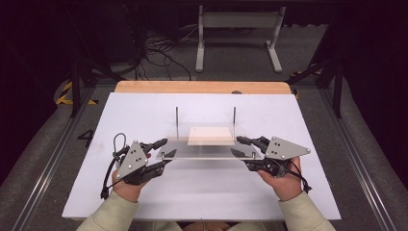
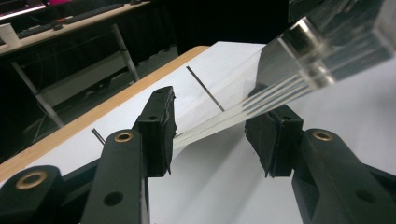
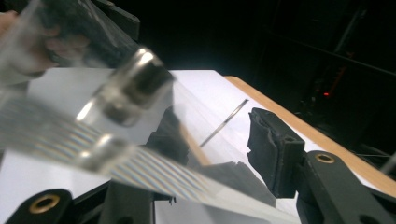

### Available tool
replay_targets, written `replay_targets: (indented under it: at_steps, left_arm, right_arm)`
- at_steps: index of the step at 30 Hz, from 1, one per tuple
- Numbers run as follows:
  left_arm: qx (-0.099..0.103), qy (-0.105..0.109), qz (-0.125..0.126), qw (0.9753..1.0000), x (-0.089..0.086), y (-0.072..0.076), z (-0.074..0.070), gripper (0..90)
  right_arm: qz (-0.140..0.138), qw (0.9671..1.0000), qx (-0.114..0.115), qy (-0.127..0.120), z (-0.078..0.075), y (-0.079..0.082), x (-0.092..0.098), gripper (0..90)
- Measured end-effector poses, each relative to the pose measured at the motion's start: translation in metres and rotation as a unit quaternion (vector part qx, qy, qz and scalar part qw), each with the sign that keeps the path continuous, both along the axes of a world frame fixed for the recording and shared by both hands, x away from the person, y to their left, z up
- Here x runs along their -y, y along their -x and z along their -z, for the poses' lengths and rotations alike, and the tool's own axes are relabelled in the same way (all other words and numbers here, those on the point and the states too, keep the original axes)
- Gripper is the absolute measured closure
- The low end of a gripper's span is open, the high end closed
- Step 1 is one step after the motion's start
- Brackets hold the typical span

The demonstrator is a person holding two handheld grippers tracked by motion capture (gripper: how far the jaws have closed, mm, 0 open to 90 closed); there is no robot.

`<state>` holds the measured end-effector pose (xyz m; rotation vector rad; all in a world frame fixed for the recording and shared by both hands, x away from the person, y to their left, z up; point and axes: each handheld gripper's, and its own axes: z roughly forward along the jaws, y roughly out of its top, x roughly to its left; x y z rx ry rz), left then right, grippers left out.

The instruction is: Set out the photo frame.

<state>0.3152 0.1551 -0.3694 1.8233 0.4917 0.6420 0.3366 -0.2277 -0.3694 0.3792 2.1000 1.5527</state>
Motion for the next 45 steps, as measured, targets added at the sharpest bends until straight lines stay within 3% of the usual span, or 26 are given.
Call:
replay_targets:
  at_steps: [4, 11, 19, 23, 27, 31, 36, 45]
  left_arm:
    - [0.001, 0.003, -0.008, 1.0, 0.0, -0.001, -0.006, 54.5]
    - [0.03, 0.015, -0.035, 0.9989, 0.004, -0.011, -0.019, 55.8]
    - [0.042, 0.034, -0.056, 0.997, 0.007, -0.024, -0.027, 55.6]
    - [0.044, 0.035, -0.055, 0.9969, 0.009, -0.022, -0.03, 56.6]
    - [0.054, 0.028, -0.062, 0.9962, 0.011, -0.018, -0.032, 57.3]
    - [0.075, 0.025, -0.067, 0.9946, 0.011, -0.008, -0.04, 59.2]
    - [0.06, 0.051, -0.056, 0.9953, 0.007, 0.0, -0.051, 60.5]
    - [0.032, 0.081, -0.037, 0.9955, 0.002, 0.021, -0.069, 61.7]
  right_arm:
    - [0.008, 1.0, 0.003, 0.003, -0.006, -0.002, -0.001, 54.6]
    - [0.028, 0.9986, 0.042, 0.017, -0.026, -0.005, -0.009, 57.6]
    - [0.045, 0.9973, 0.058, -0.002, -0.036, -0.017, -0.009, 56.3]
    - [0.057, 0.9961, 0.067, -0.002, -0.037, -0.016, -0.008, 55.0]
    - [0.075, 0.9926, 0.093, 0.022, -0.041, -0.01, -0.011, 55.3]
    - [0.067, 0.9934, 0.093, 0.01, -0.049, -0.002, -0.009, 56.5]
    - [0.048, 0.994, 0.097, -0.018, -0.064, 0.011, -0.006, 59.3]
    - [0.021, 0.9955, 0.07, -0.061, -0.083, 0.035, 0.003, 63.2]
